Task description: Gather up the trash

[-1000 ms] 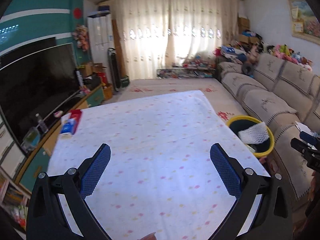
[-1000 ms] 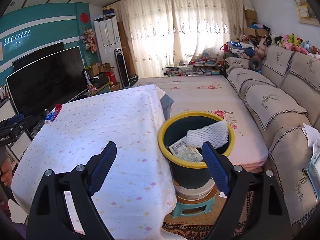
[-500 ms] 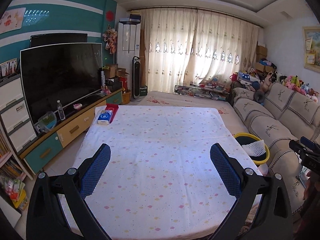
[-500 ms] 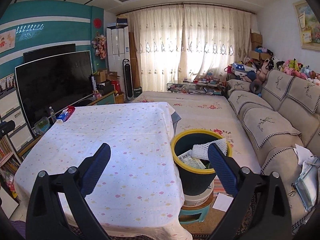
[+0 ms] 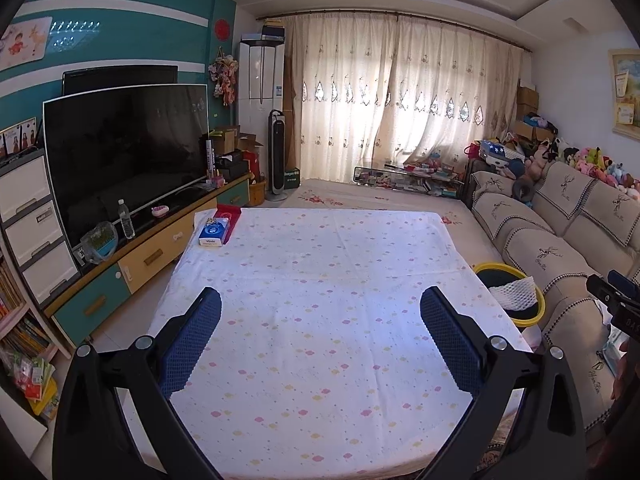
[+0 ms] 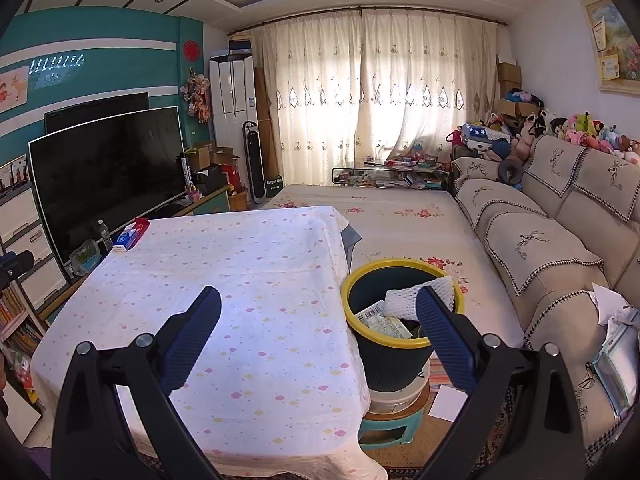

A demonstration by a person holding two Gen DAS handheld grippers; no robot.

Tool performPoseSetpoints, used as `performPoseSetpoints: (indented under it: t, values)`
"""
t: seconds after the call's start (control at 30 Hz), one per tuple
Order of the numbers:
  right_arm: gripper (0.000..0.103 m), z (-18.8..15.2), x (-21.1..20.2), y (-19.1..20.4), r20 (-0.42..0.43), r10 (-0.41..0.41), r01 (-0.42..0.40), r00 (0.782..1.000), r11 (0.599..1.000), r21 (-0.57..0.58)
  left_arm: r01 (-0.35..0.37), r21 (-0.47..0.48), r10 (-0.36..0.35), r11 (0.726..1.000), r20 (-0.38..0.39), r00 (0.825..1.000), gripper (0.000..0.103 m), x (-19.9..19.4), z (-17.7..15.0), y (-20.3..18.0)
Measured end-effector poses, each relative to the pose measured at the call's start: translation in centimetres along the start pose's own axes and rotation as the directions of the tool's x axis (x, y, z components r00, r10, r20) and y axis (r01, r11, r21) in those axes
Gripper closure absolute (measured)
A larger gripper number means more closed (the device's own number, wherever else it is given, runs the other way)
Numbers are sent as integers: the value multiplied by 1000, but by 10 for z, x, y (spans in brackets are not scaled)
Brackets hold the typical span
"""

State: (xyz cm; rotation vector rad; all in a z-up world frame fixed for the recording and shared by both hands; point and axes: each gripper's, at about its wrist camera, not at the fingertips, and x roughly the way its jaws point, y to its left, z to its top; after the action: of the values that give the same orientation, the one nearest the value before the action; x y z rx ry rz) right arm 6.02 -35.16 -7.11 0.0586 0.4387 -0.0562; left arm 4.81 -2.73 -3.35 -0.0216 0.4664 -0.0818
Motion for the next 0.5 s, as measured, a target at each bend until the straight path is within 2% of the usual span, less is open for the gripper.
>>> performPoseSetpoints:
  t: [0.5]
  values:
    - [10, -1, 4, 0, -10, 2, -2, 1000, 1000, 3, -6, 3, 6, 1000, 4, 1000, 5, 1, 1, 3]
